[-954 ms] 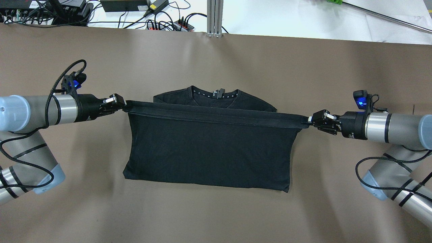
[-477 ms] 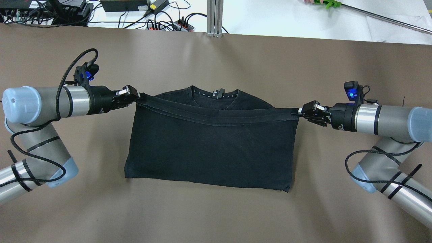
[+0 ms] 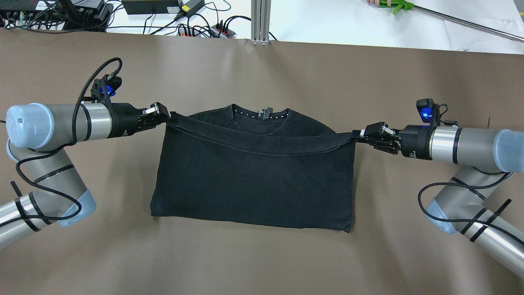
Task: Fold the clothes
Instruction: 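Lower the folded hem onto the shirt with both grippers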
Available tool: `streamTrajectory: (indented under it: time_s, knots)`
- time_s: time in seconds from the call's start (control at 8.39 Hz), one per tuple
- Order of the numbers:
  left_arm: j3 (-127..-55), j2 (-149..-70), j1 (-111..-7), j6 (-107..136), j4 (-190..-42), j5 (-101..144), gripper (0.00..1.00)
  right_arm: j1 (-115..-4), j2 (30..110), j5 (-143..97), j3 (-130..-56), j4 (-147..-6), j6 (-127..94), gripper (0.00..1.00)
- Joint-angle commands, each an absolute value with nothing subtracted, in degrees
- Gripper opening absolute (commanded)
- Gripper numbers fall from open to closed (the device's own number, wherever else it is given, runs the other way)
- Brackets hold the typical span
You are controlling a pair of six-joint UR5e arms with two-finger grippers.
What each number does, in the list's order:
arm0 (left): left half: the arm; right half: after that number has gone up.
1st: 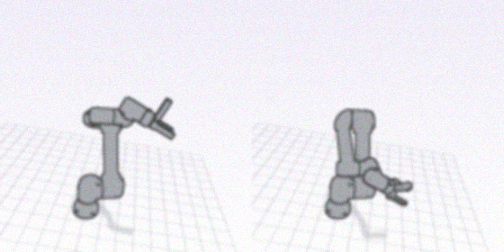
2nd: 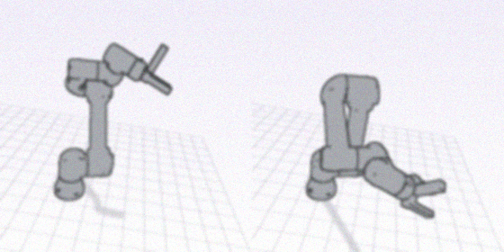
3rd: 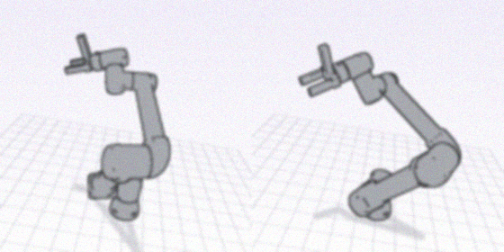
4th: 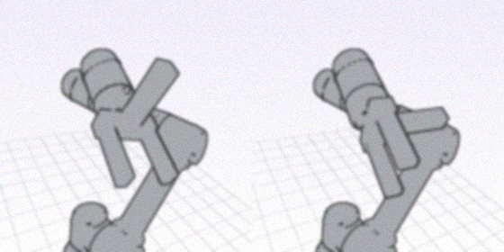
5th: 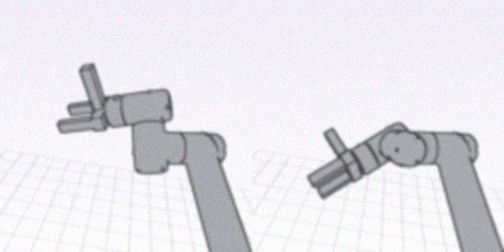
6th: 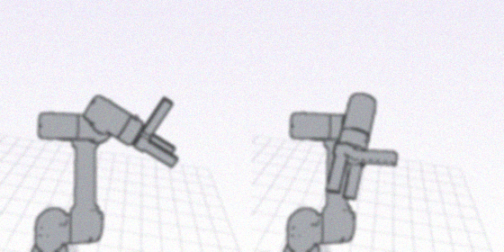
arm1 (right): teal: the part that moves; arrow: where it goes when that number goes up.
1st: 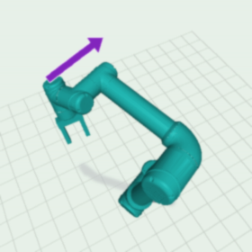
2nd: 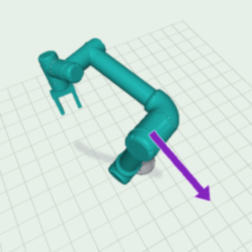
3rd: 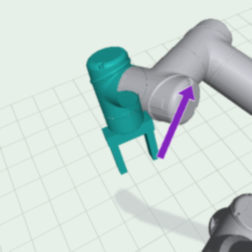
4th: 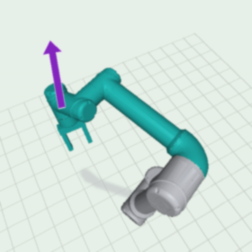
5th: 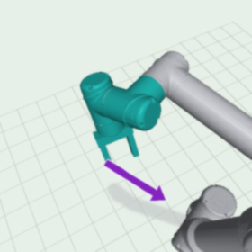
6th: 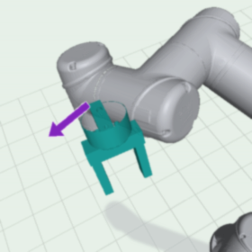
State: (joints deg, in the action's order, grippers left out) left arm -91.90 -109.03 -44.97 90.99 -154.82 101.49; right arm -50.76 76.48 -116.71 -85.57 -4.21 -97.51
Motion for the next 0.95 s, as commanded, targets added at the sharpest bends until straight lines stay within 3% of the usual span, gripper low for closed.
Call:
streamTrajectory:
  time_s: [0.0,0.36,0.83]
  knots:
    - [-92.55,-108.98,-46.74,90.88,-154.43,100.46,0.94,-52.64,76.38,-117.07,-85.87,-9.13,-97.12,0.94]
    - [-92.64,-109.07,-49.04,90.97,-154.07,100.64,0.94,-49.85,77.17,-127.04,-87.53,-14.73,-98.26,0.94]
    - [-92.99,-108.81,-49.13,90.88,-154.07,99.5,0.94,-40.02,84.19,-123.42,-90.88,-19.69,-98.7,0.94]
